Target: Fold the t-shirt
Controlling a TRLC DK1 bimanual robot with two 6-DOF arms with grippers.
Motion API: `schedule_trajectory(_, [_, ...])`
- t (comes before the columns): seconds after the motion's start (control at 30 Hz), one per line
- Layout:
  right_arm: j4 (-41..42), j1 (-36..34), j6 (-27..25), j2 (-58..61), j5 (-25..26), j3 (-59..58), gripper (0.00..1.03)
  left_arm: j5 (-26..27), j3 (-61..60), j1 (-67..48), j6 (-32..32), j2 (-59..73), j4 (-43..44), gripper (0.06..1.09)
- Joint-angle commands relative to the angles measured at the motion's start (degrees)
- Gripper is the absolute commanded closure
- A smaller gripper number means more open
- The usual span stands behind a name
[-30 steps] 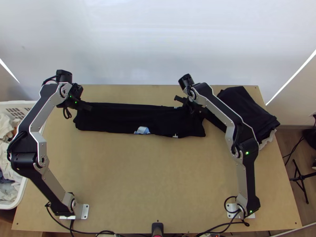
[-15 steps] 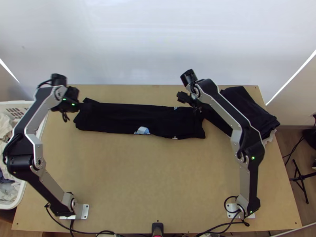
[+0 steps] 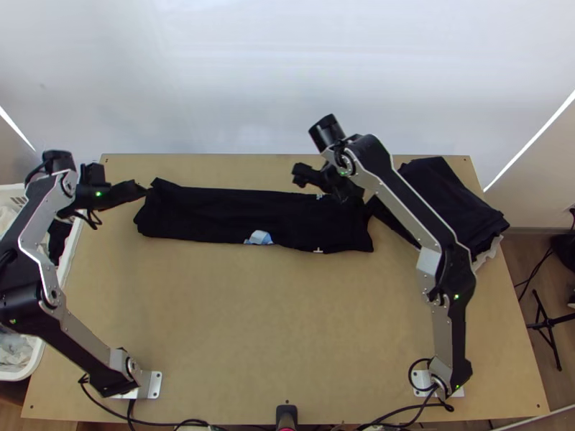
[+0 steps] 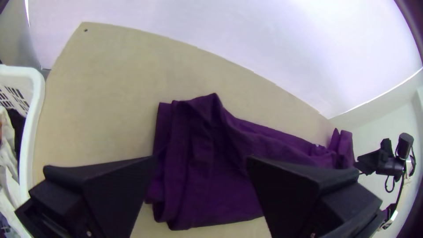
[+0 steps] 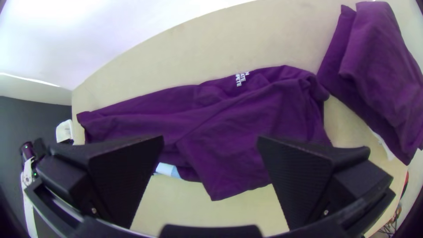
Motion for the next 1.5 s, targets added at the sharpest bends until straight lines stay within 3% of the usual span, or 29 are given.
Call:
schedule_trajectory(0.0, [-1.65,2.39,-0.04,2.56,-3.37,4.22,0.04,9.1,-2.69,5.06,1.82,4.42,4.4,0.1])
schedule_trajectory(0.23, [-1.65,2.39,0.05,3.44,-3.8,4.22,0.04,9.63,-3.56,5.41,8.59,8.37,5.9,0.1])
schedule_trajectory(0.53, [-1.56,2.48,1.01,5.11,-3.8,4.57,0.04,14.11,-3.48,3.83,10.96,8.99,4.23,0.1])
schedule_trajectory(0.8, [-1.65,1.95,1.19,4.67,-3.8,4.48,0.04,14.03,-2.69,1.11,11.84,10.83,4.4,0.1])
schedule_trajectory(1.47, [-2.08,1.25,0.93,4.41,-3.8,4.57,0.04,6.38,-0.49,3.04,17.37,12.77,4.84,0.1])
